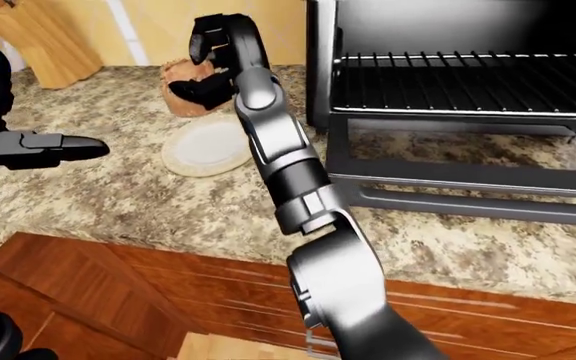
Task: Pick the scone from the rack and place it on the plate on the counter.
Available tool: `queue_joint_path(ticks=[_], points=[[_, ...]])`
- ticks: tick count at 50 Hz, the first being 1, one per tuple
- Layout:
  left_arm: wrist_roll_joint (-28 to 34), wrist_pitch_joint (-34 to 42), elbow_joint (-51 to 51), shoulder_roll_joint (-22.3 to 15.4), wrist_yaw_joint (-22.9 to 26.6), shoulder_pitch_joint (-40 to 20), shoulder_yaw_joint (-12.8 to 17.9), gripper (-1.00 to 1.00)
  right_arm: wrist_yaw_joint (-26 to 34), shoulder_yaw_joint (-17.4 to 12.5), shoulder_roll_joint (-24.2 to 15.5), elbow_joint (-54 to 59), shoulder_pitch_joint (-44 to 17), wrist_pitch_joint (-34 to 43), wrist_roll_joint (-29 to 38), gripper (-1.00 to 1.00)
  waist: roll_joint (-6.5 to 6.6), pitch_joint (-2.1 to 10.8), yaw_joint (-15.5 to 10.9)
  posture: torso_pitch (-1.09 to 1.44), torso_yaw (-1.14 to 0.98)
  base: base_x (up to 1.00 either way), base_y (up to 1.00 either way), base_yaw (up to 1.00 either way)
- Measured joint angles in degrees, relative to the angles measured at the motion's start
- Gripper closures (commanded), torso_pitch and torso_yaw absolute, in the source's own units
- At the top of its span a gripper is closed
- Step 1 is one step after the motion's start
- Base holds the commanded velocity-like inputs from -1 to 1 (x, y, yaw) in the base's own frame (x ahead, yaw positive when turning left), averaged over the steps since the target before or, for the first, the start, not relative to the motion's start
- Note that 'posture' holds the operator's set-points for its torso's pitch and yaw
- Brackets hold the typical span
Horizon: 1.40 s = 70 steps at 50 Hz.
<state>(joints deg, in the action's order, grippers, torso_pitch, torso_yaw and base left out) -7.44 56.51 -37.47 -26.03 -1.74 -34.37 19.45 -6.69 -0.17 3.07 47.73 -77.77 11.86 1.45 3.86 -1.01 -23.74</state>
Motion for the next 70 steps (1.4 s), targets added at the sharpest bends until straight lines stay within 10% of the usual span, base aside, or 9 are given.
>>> queue_joint_path(ticks=[46, 56, 70], points=[[2.2, -0.7, 0.5, 0.8, 1.5, -0.1, -1.1, -1.00, -3.3, -0.5, -1.1, 2.7, 8.3, -3.2, 3.0, 1.00, -0.30, 1.34, -3.5, 0.00, 0.41, 0.00, 0.00, 0.00], [2.5, -0.7, 0.0, 1.1, 1.8, 0.5, -0.7, -1.00, -3.4, -0.4, -1.2, 2.0, 9.3, -2.5, 3.2, 0.07, -0.37, 1.52, -3.7, 0.00, 0.41, 0.00, 0.00, 0.00], [2.4, -0.9, -0.6, 1.4, 2.1, 1.6, -0.5, -1.00, -4.3, -0.2, -1.6, 4.2, 10.4, -3.5, 5.5, -0.01, -0.42, 1.58, -4.0, 0.00, 0.41, 0.00, 0.00, 0.00]])
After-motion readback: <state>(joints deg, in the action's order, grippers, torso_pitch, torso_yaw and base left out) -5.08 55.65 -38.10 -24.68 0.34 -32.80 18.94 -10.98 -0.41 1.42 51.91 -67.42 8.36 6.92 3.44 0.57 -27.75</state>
